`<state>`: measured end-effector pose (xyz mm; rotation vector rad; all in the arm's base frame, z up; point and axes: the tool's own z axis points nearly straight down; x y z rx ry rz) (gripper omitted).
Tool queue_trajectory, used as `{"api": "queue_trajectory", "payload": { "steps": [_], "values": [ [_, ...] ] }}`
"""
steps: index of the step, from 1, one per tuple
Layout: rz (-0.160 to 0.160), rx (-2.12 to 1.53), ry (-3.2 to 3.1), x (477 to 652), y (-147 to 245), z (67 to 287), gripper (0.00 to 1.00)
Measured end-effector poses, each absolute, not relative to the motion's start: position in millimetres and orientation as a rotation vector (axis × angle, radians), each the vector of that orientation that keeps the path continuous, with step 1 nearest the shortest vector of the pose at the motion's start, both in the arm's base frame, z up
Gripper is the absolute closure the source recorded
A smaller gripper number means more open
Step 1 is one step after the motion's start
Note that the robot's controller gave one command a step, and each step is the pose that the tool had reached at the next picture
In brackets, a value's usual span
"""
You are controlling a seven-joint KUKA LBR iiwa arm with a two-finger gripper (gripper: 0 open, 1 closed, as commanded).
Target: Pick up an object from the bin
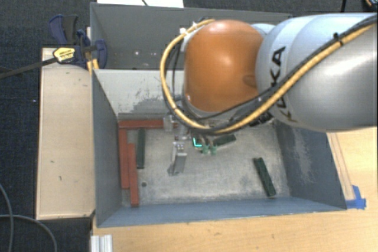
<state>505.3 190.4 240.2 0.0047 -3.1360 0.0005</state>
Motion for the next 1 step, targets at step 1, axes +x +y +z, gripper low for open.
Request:
{"api": "queue_trajectory", "payload": {
  "steps": [1],
  "values": [
    [0.002,0.014,-3.136,532.7,177.7,66.0,0.0]
  ]
}}
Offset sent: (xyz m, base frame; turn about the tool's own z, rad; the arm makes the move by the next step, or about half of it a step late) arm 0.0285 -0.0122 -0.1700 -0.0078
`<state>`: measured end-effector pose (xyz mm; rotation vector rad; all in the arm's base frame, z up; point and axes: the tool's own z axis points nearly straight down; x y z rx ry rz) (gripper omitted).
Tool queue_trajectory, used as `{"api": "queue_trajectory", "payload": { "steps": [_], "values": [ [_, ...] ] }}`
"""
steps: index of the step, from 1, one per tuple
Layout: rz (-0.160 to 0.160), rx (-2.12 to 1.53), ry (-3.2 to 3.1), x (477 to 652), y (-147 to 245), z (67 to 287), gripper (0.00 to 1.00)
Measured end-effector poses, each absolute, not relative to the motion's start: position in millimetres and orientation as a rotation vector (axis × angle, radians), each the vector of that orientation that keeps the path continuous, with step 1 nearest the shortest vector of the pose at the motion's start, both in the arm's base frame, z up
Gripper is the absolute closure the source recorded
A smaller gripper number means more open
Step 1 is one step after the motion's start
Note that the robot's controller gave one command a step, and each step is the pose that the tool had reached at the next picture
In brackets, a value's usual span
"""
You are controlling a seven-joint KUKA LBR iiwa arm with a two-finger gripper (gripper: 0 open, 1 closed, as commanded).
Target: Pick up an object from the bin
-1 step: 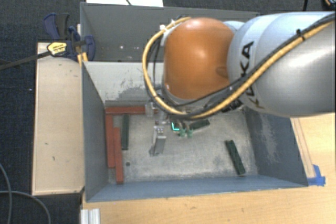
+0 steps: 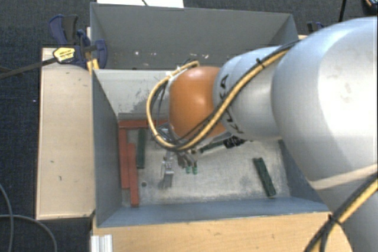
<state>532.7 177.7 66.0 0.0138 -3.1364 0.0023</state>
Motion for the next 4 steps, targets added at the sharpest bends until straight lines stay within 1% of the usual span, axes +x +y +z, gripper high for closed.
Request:
{"api": "queue_trajectory", "payload": {
  "steps": [1,2,3,4],
  "values": [
    [0.004,0.108,-3.145,553.4,113,71,0.0],
    [0.007,0.2,-3.141,588.9,4,71,0.0],
    [-0.001,0.201,-3.139,587.8,10,71,1.0],
    [0.0,0.329,-3.135,564.3,25,232,1.0]
  ]
}}
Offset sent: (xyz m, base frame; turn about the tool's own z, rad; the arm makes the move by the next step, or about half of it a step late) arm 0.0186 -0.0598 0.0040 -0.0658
